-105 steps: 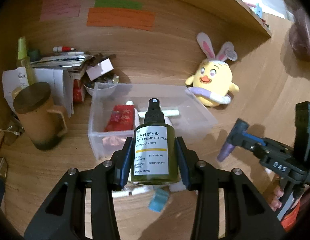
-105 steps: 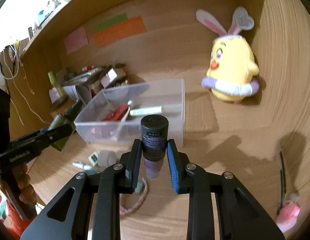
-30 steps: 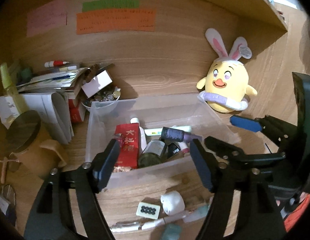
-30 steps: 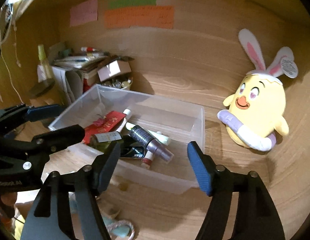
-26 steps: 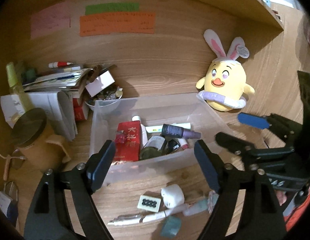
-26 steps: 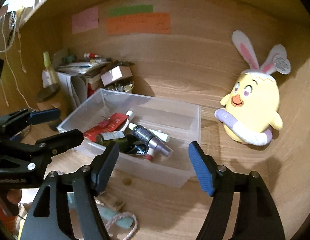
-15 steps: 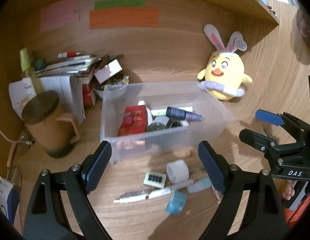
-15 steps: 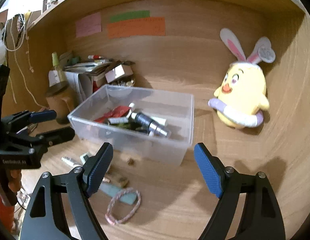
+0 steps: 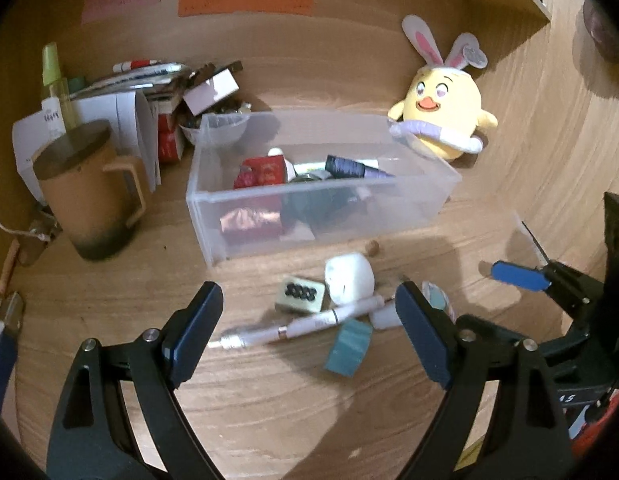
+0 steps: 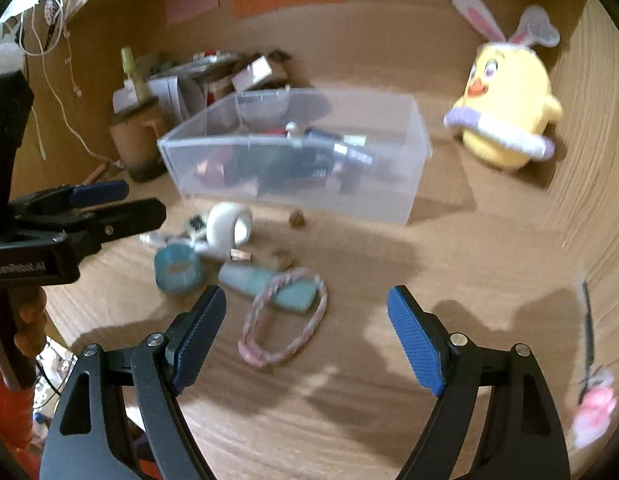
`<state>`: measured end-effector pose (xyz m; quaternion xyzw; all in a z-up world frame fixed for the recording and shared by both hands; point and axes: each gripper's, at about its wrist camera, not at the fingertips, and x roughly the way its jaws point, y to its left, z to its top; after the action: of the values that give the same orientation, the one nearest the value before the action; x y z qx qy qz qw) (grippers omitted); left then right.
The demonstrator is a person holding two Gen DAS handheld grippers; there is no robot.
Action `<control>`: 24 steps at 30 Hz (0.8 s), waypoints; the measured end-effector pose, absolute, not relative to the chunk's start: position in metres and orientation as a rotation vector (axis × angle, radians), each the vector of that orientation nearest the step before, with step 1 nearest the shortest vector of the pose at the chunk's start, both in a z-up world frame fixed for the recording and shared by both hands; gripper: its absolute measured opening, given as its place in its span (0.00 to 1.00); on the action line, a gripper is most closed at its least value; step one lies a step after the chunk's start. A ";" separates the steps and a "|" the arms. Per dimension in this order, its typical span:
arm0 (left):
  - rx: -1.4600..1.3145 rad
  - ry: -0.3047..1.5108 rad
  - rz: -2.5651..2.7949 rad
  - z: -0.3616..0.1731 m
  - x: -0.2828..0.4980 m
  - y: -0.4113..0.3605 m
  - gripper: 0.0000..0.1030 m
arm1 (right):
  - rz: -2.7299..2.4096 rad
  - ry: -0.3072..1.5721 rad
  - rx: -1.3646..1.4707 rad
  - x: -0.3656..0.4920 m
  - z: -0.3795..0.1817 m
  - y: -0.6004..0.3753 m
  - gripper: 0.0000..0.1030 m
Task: Organize objects
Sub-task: 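Move both tools back toward the remaining items on the desk, then grasp the teal tape roll with the left tool while the right tool grasps the braided bracelet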
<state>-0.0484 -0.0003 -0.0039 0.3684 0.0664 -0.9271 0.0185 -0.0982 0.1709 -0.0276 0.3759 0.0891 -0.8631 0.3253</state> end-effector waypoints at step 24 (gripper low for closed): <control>1.297 0.278 -2.892 -0.040 -0.052 0.015 0.31 | -2.223 0.251 1.032 -0.087 -0.052 0.163 0.17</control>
<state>-0.0524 0.0150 -0.0400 0.4076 0.0872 -0.9087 -0.0202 -0.0875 0.1627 -0.0521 0.3951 0.0963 -0.8509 0.3326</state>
